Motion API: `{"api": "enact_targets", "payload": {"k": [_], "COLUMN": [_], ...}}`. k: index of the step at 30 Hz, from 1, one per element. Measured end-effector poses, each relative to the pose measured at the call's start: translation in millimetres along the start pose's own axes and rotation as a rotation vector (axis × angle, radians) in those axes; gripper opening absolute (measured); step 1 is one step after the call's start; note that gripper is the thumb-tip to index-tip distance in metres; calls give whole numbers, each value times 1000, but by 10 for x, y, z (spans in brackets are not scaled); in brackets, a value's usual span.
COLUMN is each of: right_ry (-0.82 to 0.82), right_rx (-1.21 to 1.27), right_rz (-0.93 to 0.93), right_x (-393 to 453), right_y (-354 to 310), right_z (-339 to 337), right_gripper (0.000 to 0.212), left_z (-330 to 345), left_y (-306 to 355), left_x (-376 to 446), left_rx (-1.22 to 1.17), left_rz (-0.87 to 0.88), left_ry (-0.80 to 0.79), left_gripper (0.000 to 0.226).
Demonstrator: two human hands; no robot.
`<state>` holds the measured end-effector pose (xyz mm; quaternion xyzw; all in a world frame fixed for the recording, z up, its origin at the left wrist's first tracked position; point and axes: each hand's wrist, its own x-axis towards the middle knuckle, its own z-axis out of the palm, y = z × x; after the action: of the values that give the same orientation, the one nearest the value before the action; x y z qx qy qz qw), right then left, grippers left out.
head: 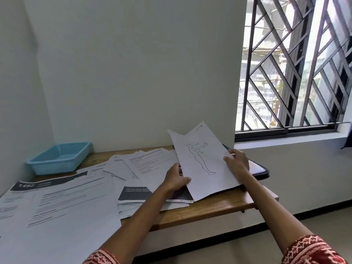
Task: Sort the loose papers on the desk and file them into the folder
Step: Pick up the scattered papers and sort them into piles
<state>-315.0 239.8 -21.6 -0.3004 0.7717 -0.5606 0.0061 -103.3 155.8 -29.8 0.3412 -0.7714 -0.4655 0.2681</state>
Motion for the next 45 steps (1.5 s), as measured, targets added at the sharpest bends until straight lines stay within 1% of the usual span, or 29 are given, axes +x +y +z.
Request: {"api": "enact_targets", "payload": {"k": [3,6,9,11,13,14,16,19,22,25,26,28,30,32,35,37,39,42,44,45], "right_ry": [26,-14,-64,-71,-32,-8,13,-9,34,95,116,136,129,131,169,201,195,131,118,137], "right_rx": [49,102,87,91,110,114,82,-12,-98,-206,-244,-306,-330,-347,-360,-373,-406,-496,-632,-652], "right_rz": [-76,-155,-197,-193,-154,-127,-87,-39,36,87,106,123,130,133,134,135,134,133,92,40], "right_x": [-8,-24,-61,-94,-102,-95,-58,1,47,137,170,231,282,306,330,352,373,385,362,339], "right_y": [-146,-384,-606,-706,-719,-686,-547,-263,-12,171,221,303,356,376,362,339,304,232,173,133], "right_z": [23,99,207,229,175,114,-20,-205,-342,-454,-488,-540,-549,-530,-483,-466,-436,-309,-185,-123], "right_gripper": [15,13,14,16,16,17,18,21,22,19,17,15,14,13,13,13,15,23,34,38], "left_z": [-85,-267,-492,-605,-656,-649,-574,-297,36,197,225,292,371,416,318,157,0,-102,-74,-36], "left_y": [59,82,79,64,48,41,35,28,-8,37,64,107,127,124,160,224,285,311,300,269], "left_x": [-51,-127,-218,-282,-344,-366,-389,-371,-271,-144,-100,-25,19,58,40,12,-38,-142,-246,-293], "left_rx": [-61,-162,-234,-249,-243,-202,-48,259,547,688,717,799,891,951,966,912,848,847,893,935], "left_rz": [11,14,-17,-5,13,29,63,111,111,90,76,64,44,13,48,74,89,111,101,100], "left_ry": [70,156,212,197,136,107,67,51,43,42,38,49,99,164,261,335,385,363,297,252], "left_gripper": [52,52,53,55,56,58,63,64,74,81,80,72,64,58,29,27,26,25,25,25]}}
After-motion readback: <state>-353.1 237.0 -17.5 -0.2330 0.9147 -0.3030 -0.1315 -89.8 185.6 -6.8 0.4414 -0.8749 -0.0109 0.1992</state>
